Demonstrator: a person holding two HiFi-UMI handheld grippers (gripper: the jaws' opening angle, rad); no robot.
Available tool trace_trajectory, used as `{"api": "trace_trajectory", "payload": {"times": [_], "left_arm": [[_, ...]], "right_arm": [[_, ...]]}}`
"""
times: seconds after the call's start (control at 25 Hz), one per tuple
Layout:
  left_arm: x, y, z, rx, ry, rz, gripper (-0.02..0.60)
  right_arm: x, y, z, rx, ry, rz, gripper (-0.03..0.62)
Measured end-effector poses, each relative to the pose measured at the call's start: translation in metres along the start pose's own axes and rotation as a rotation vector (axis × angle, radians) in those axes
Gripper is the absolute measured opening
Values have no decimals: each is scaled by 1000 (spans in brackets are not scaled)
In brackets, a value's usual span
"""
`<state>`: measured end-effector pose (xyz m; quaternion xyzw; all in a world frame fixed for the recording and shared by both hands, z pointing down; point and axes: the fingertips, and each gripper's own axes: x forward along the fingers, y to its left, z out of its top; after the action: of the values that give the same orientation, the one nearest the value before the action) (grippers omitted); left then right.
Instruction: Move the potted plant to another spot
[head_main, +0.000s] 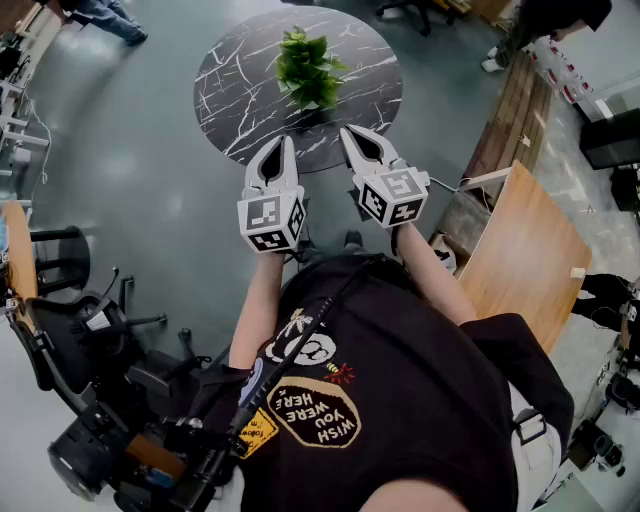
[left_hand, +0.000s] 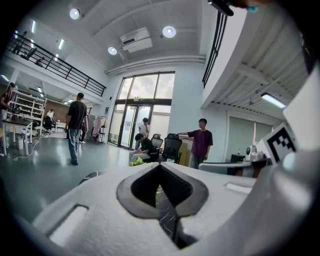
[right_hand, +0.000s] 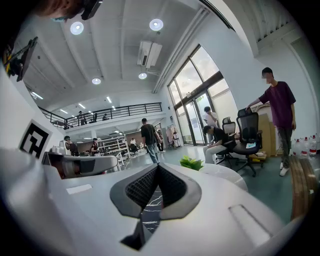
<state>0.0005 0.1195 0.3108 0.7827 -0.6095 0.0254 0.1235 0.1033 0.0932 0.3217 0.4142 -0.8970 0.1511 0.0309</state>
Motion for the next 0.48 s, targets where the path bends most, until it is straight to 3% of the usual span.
{"api": "trace_trajectory", "payload": {"times": [0.48], "left_arm": [[6, 2, -1, -7, 3, -5, 3]], "right_arm": [[4, -7, -2, 1, 10, -16, 2]]}}
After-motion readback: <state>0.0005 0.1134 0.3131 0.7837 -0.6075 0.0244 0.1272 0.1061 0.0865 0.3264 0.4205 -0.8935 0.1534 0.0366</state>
